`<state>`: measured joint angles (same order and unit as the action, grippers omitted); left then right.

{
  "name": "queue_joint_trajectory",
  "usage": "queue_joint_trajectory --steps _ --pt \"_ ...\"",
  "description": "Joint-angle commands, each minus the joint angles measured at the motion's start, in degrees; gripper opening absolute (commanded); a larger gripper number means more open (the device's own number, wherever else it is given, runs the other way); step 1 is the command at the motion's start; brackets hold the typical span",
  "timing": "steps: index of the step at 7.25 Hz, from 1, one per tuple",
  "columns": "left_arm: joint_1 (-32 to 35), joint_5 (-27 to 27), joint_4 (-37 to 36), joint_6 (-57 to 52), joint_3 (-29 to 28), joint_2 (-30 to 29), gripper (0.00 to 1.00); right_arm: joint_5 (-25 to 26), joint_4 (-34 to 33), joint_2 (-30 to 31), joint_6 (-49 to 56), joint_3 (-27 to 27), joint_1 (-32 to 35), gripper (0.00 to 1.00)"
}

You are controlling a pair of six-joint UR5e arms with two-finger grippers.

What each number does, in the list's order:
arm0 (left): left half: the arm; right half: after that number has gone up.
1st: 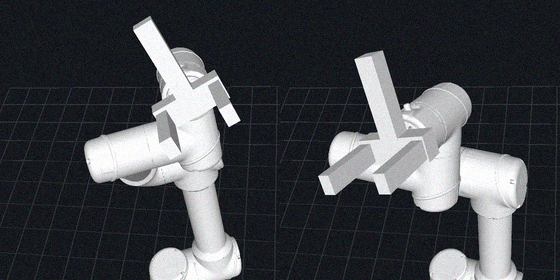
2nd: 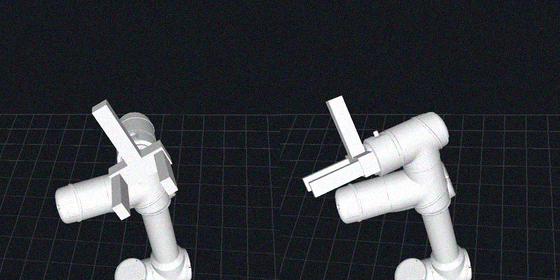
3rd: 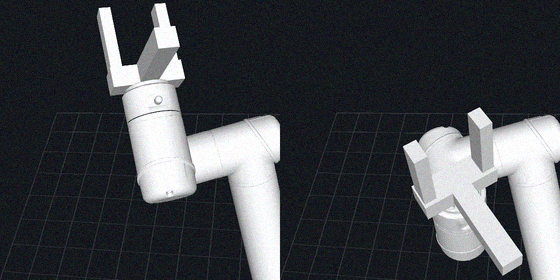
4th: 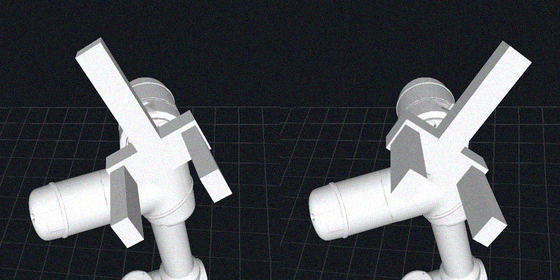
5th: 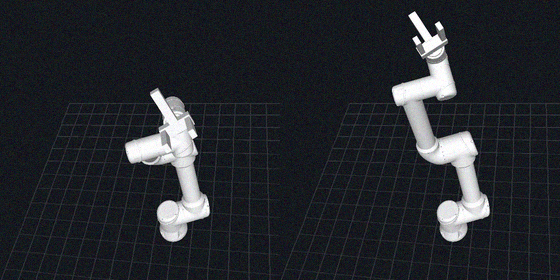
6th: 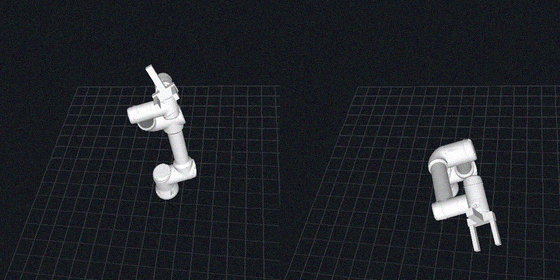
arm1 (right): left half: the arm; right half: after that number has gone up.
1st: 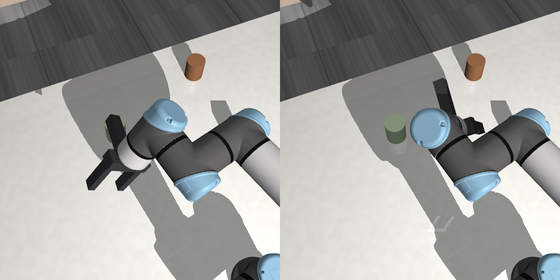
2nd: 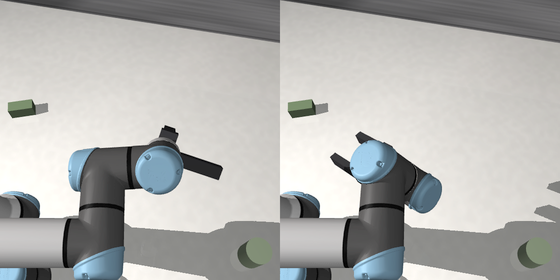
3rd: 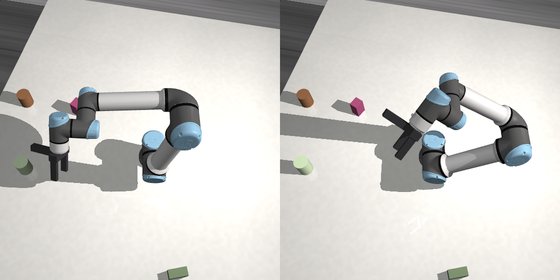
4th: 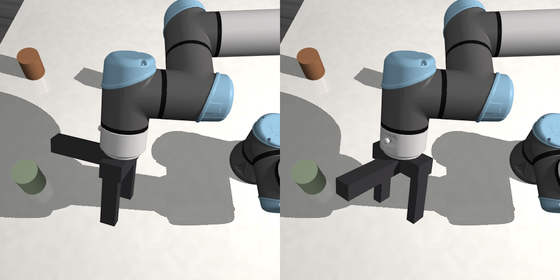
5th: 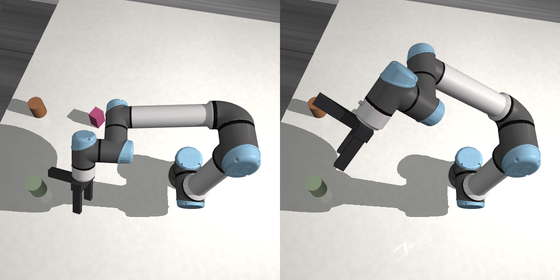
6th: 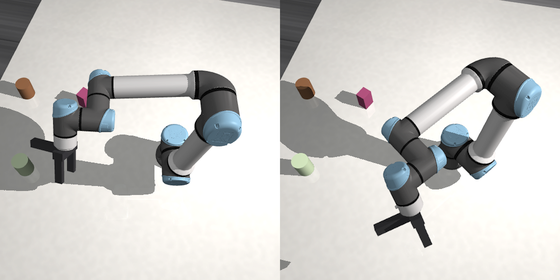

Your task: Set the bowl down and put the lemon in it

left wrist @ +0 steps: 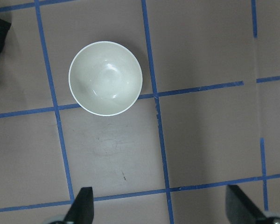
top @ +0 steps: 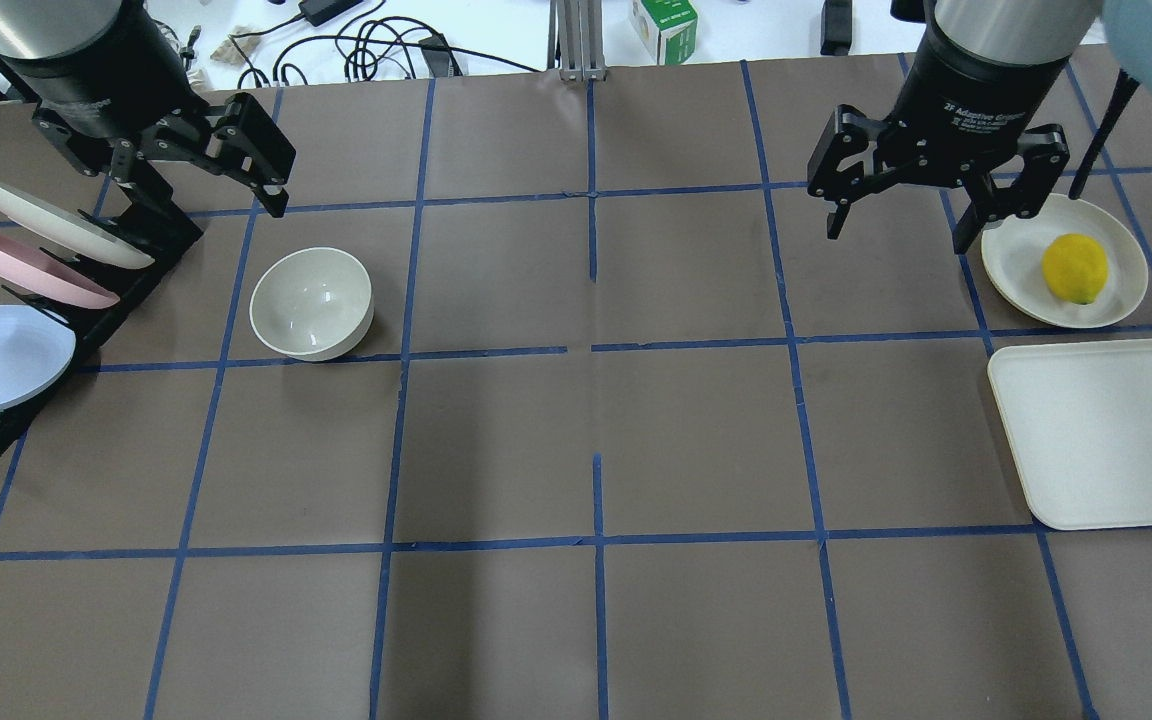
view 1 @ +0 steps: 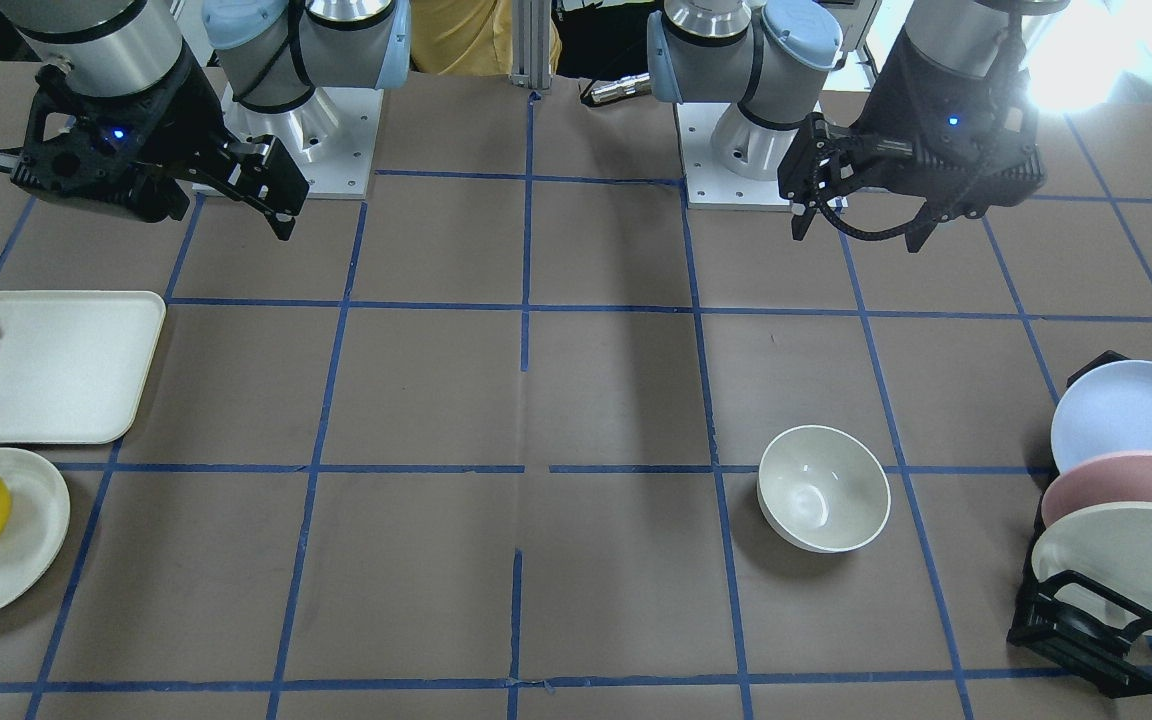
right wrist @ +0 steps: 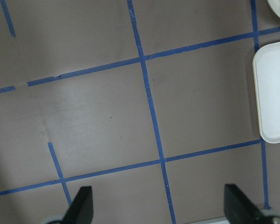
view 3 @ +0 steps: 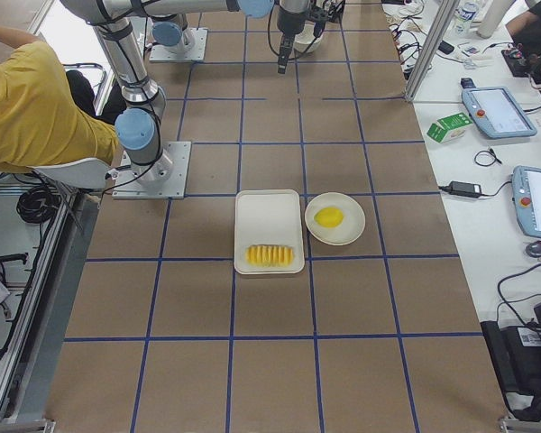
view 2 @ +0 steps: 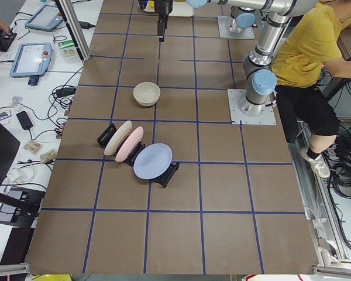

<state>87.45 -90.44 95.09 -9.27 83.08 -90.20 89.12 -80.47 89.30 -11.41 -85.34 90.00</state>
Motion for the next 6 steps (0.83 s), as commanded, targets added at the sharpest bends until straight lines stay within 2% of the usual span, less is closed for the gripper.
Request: queue_joint_trajectory --steps 1,5,6 --pt "0.4 0.2 0.1 0.1 0.8 -0.1 1.00 0.0 0.1 0.0 0.0 0.0 0.0 1.00" --pt "0.4 -0.4 0.7 -0.5 3.3 2.3 1.00 0.4 0.4 -0.9 1.0 -0.1 -0.7 1.00" --pt "-2.3 -0.7 1.8 -3.8 4.1 1.4 1.00 4.0 -0.4 -1.7 1.0 -0.1 -2.8 1.00"
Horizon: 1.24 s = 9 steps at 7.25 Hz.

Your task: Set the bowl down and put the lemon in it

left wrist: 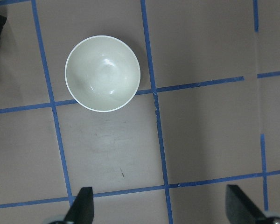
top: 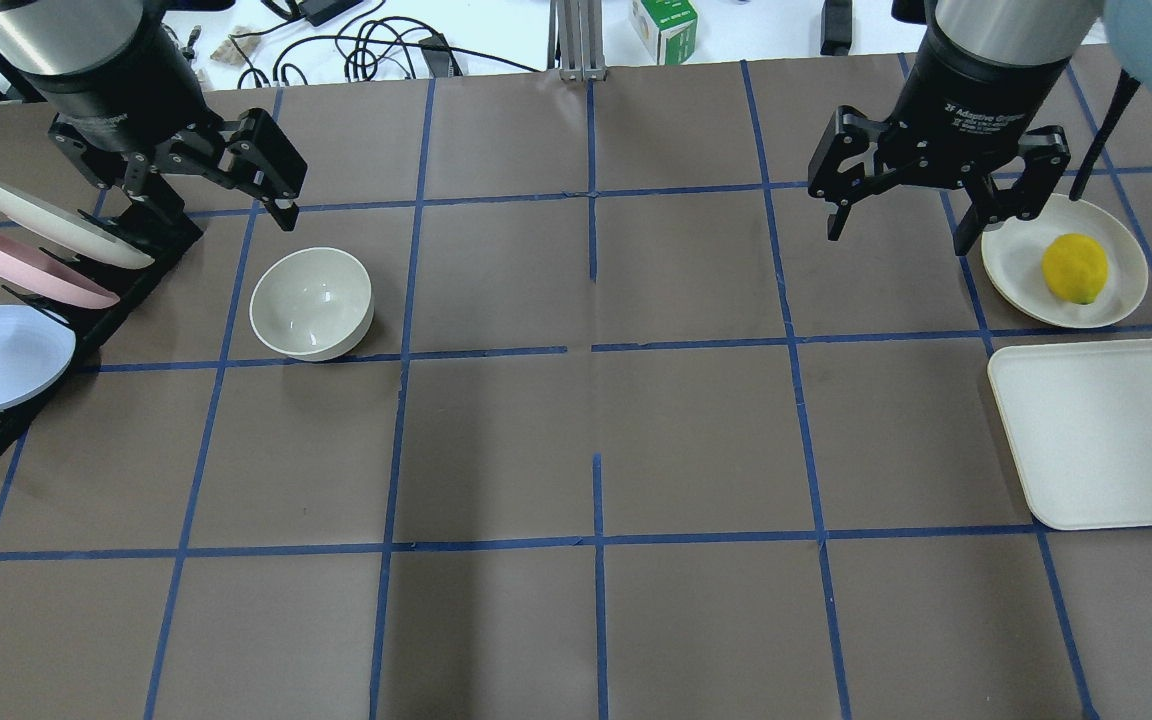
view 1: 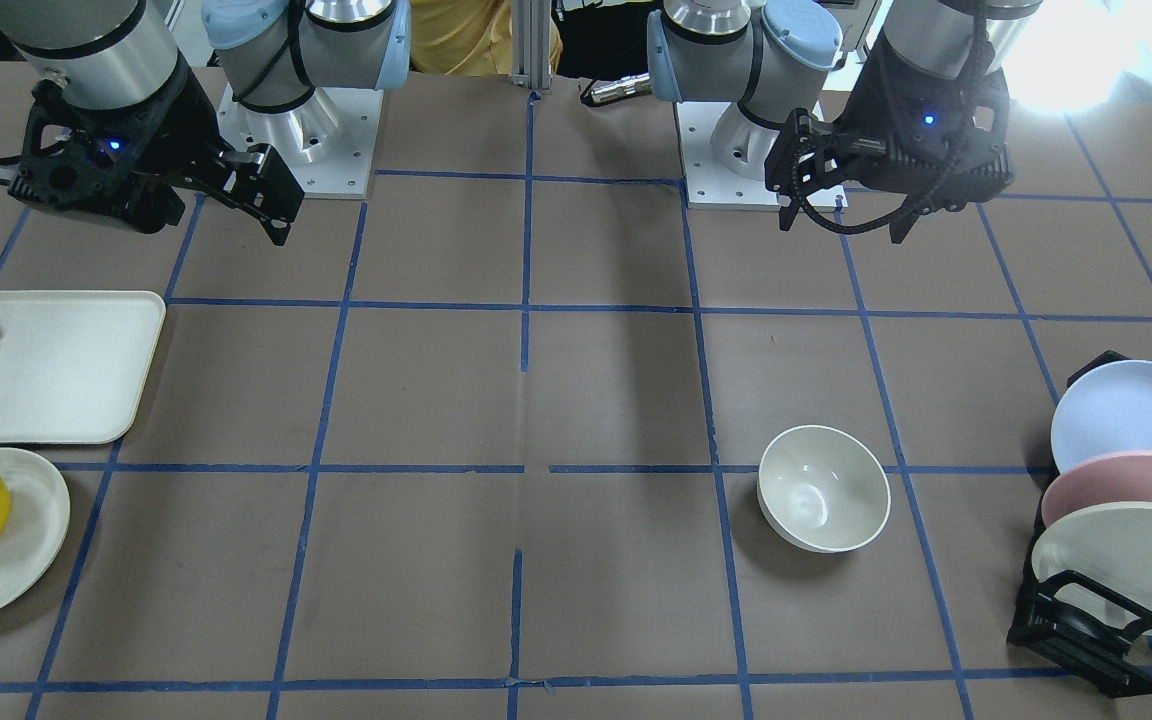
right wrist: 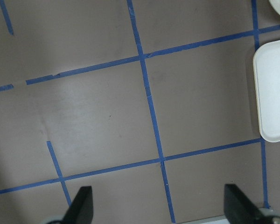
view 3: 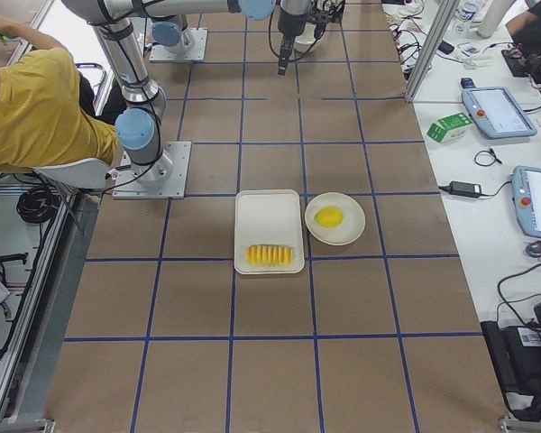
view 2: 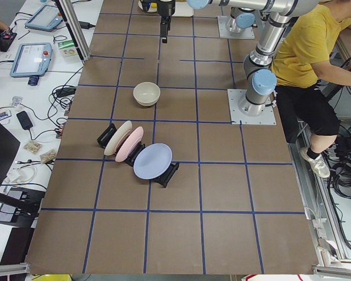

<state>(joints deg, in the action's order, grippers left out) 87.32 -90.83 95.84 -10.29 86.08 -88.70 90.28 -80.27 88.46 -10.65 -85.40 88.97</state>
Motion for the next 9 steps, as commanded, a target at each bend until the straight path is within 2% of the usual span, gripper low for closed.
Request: queue_joint_trajectory --steps 1,3,6,7,9 --pt "-6.3 1.3 -0.1 -3.2 1.4 -3.0 1.00 4.5 -0.4 -1.9 1.6 0.0 -5.3 1.00" --pt "-8.7 1.7 -8.2 -4.0 4.2 -10.1 1.00 4.2 -3.3 -7.7 6.9 0.1 -13.5 1.00" --pt "-12.3 1.8 -29.3 -9.3 10.1 -21.3 1.00 4.6 -16.3 -19.9 22.3 0.1 -20.2 1.00" --pt "-12.3 1.8 -33.1 -9.6 11.6 -24.3 1.00 4.3 -20.8 -22.4 29.4 0.1 -22.0 1.00" --pt "-13.2 1.6 -36.5 -12.0 14.9 -25.8 0.99 4.8 -26.8 -26.4 36.5 0.0 -23.0 1.00"
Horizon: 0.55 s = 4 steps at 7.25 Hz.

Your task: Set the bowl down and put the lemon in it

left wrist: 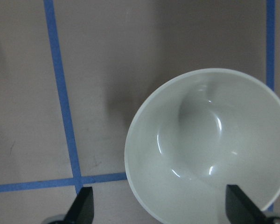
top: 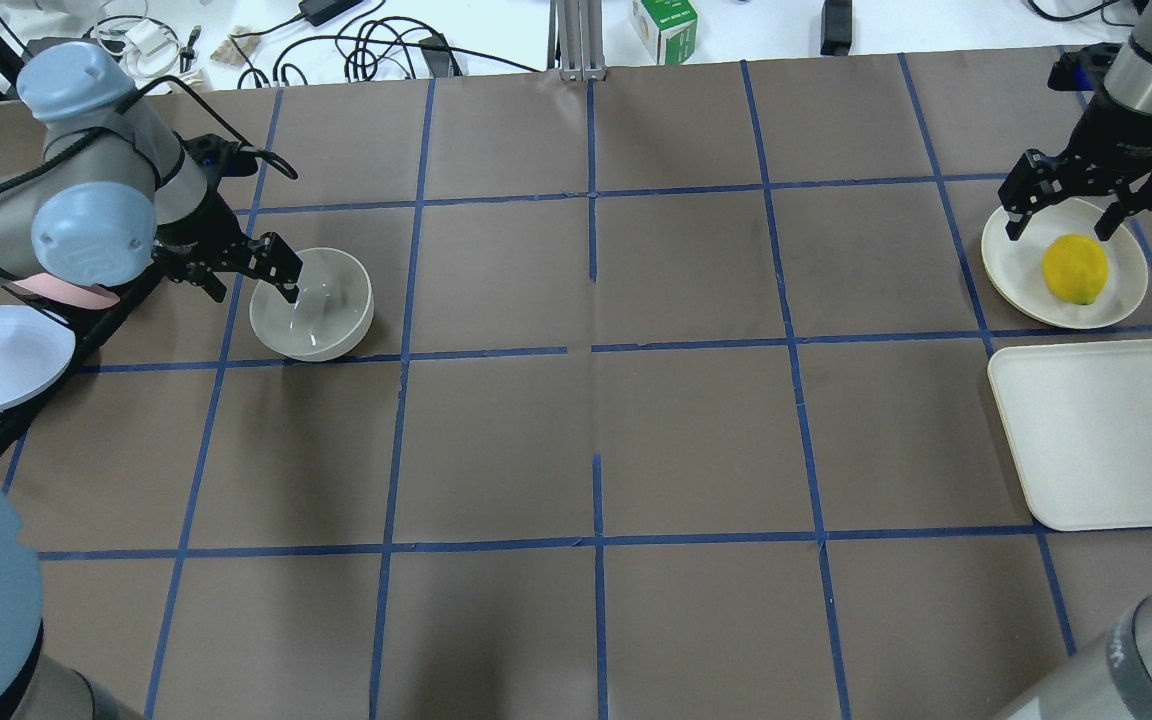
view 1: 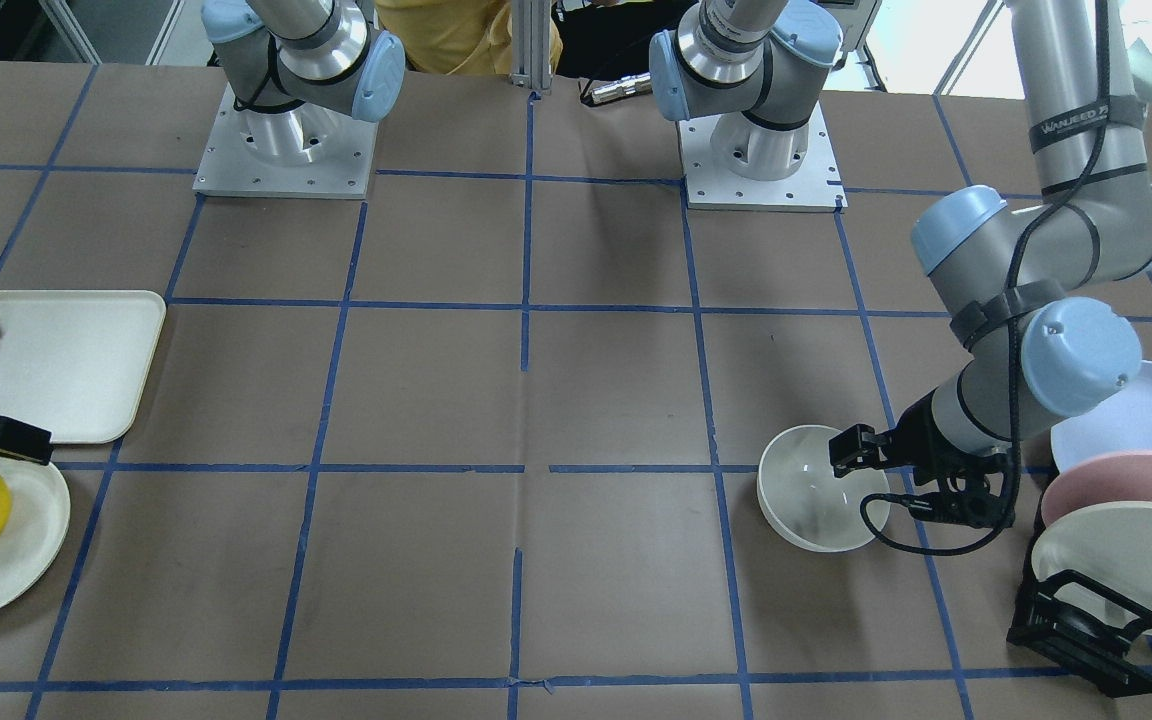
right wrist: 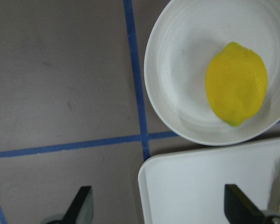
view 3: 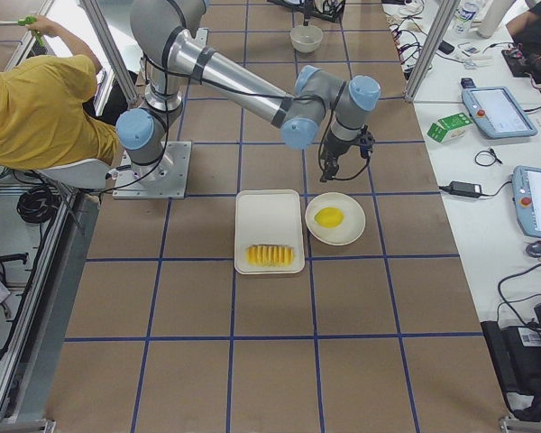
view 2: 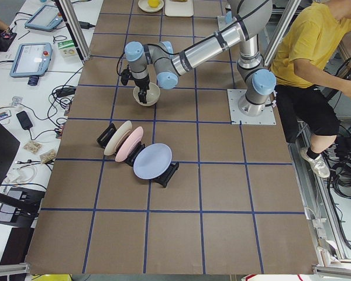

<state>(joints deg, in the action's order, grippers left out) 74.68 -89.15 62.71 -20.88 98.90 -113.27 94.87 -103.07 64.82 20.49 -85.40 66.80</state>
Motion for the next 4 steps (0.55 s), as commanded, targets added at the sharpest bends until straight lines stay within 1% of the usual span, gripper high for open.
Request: queue_joint_trajectory --steps 1,2,3,4 --pt "-0.7 -0.1 -5.1 -1.4 3.0 -1.8 0.84 0.0 -8.2 -4.3 11.2 0.1 -2.1 1.00" --pt "-0.7 0.0 -5.5 -1.5 2.5 -1.8 0.64 -0.3 -11.2 -5.9 16.7 0.0 -3.8 1.00" --pt "-0.7 0.2 -5.5 -1.9 2.3 -2.0 0.22 -0.6 -14.1 -7.2 20.7 0.0 -5.0 1.00" --pt "-0.7 0.2 -5.4 -2.0 2.3 -2.0 0.00 -0.7 -14.4 -7.8 22.6 0.0 -5.3 1.00"
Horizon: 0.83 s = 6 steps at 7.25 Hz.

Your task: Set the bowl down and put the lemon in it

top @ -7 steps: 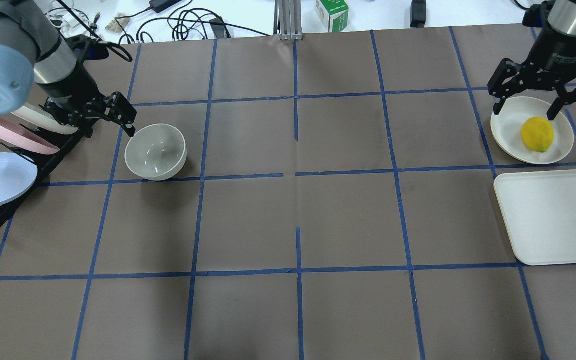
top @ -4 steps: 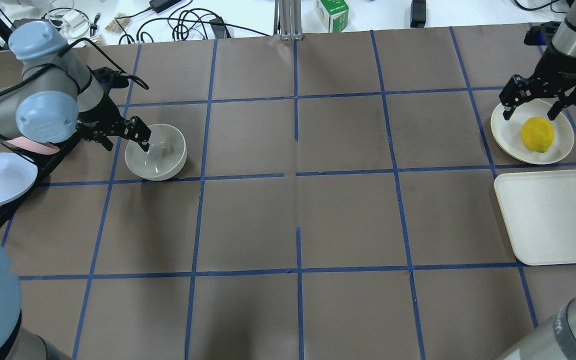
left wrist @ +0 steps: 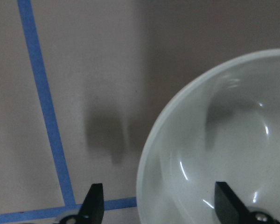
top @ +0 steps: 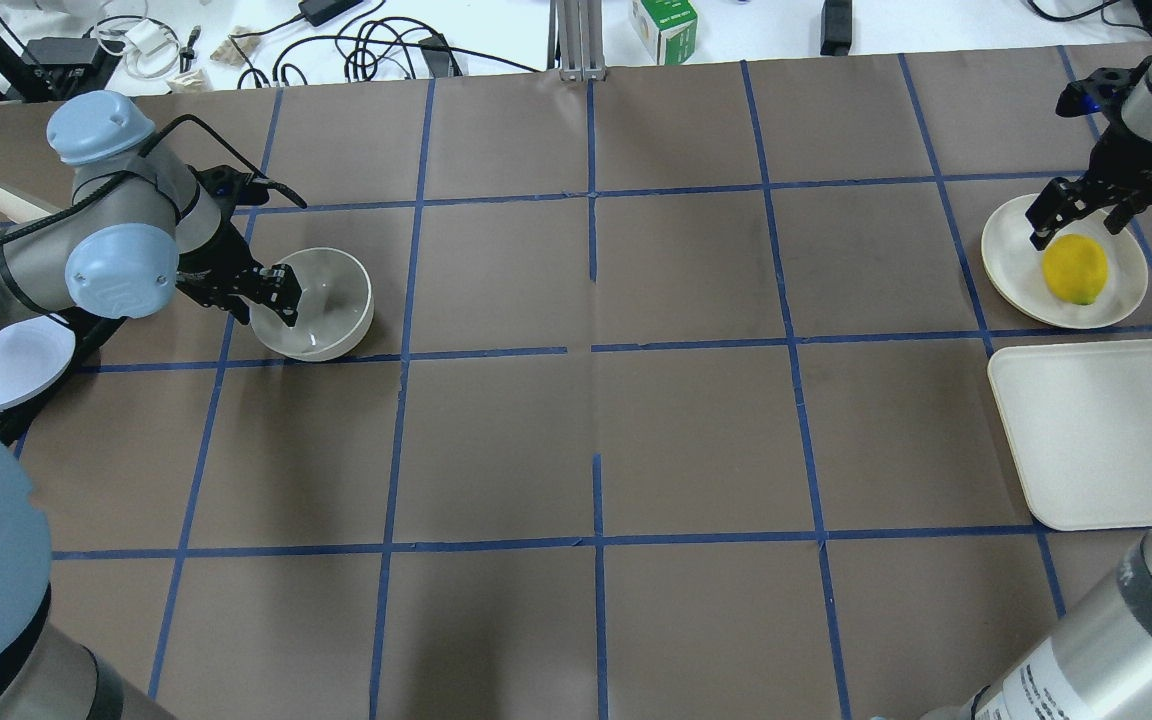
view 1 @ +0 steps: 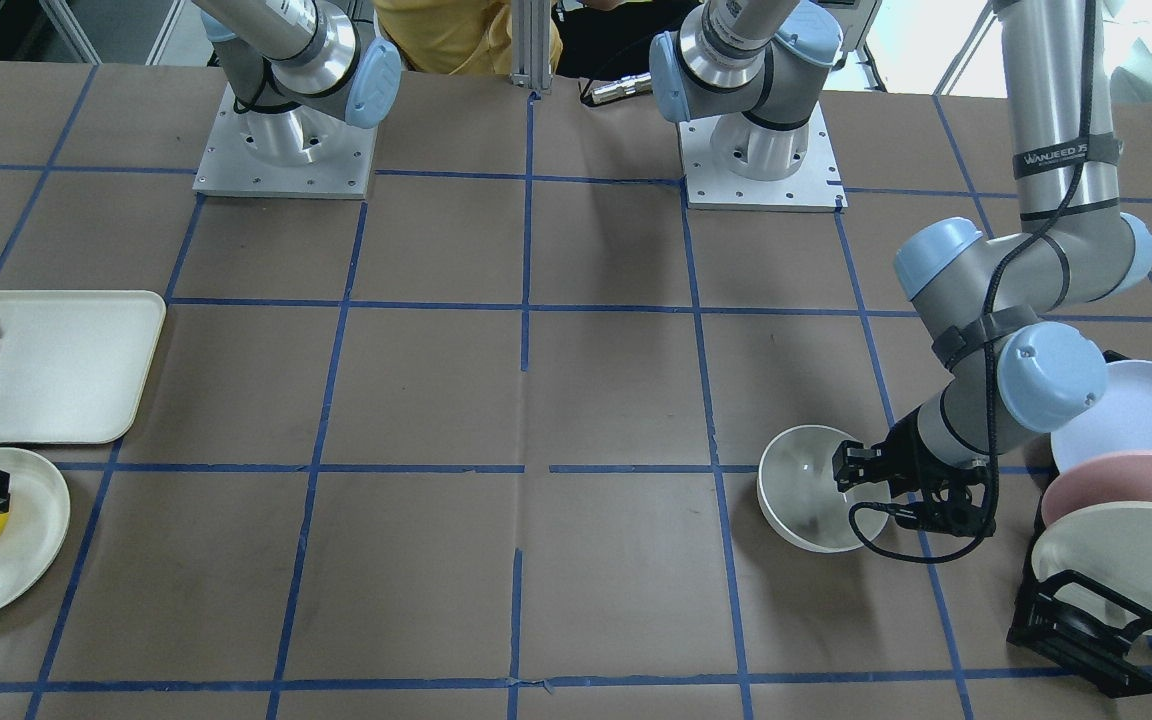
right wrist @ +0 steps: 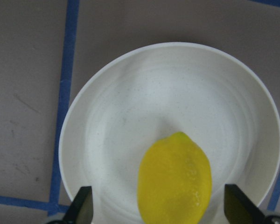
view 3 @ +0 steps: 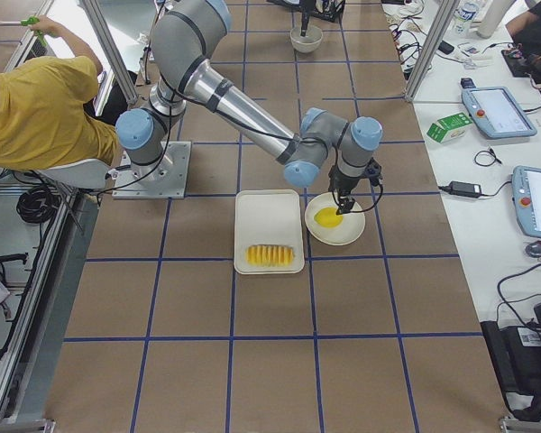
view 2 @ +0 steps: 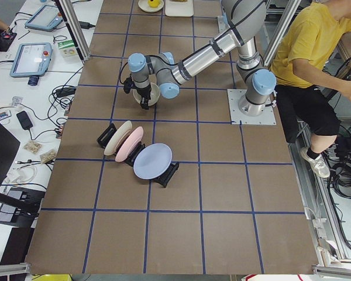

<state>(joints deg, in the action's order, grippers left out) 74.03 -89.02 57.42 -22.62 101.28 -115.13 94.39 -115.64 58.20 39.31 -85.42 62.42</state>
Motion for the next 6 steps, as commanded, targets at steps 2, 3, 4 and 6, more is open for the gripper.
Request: queue_joint_trajectory --steps 2,3,4,6 --pt "0.0 1.6 -0.2 -0.3 0.0 -1.0 0.00 -0.3 -2.8 -2.8 3.8 0.0 -0.9 1.00" --pt "-0.5 2.3 -0.1 -0.2 -0.7 -0.7 0.00 -0.2 -3.1 -3.9 3.9 0.0 -0.9 1.00" --pt "-1.0 2.0 0.8 -0.1 -2.0 0.3 0.00 0.3 -3.0 -4.2 3.2 0.0 -0.9 1.00" --pt "0.0 4.4 6.1 1.2 -2.8 2.8 0.00 -0.2 -2.8 -4.1 2.4 0.0 -0.9 0.96"
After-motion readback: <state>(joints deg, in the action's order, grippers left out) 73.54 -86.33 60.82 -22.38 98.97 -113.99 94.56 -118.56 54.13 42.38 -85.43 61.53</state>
